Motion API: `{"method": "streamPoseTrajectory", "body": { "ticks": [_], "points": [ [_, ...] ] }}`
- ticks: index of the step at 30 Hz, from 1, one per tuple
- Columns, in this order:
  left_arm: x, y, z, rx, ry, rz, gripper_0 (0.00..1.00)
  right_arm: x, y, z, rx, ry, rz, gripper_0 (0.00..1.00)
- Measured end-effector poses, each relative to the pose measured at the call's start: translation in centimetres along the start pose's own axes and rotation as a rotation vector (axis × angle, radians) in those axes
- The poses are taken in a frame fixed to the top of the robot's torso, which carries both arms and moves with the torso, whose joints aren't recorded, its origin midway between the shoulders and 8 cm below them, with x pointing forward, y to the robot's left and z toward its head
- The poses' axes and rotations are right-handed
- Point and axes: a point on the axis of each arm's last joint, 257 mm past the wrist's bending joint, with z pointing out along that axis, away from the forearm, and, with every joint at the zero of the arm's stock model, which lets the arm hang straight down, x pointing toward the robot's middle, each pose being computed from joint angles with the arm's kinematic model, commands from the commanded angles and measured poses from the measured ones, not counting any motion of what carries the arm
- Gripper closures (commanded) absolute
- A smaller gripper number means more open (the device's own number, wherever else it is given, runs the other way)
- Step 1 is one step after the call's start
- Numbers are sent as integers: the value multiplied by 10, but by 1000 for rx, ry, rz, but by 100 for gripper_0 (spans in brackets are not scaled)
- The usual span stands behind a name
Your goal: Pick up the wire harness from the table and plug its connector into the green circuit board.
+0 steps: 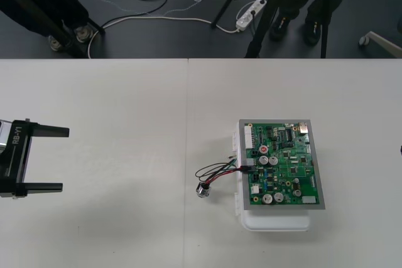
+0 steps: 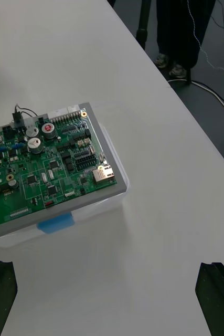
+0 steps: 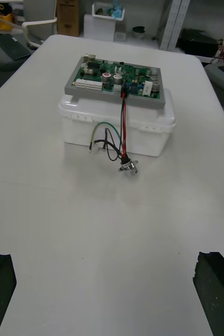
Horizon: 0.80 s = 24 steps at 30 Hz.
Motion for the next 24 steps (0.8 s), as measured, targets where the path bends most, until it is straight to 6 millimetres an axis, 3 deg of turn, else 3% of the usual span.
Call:
{"method": "streamPoseTrajectory", "body": {
  "ticks": [9,16,24],
  "points": [
    [-22,-11,-23,71,-14,-33,0,-6,17,-12,-85,-61,-89,0],
    [-36,-15,-34,105,-25,-25,0,-22,34,-17,-150,-137,-103,0],
    [-49,-18,-44,119,-12,8,0,-23,57,-21,-240,-139,-115,0]
  ]
}}
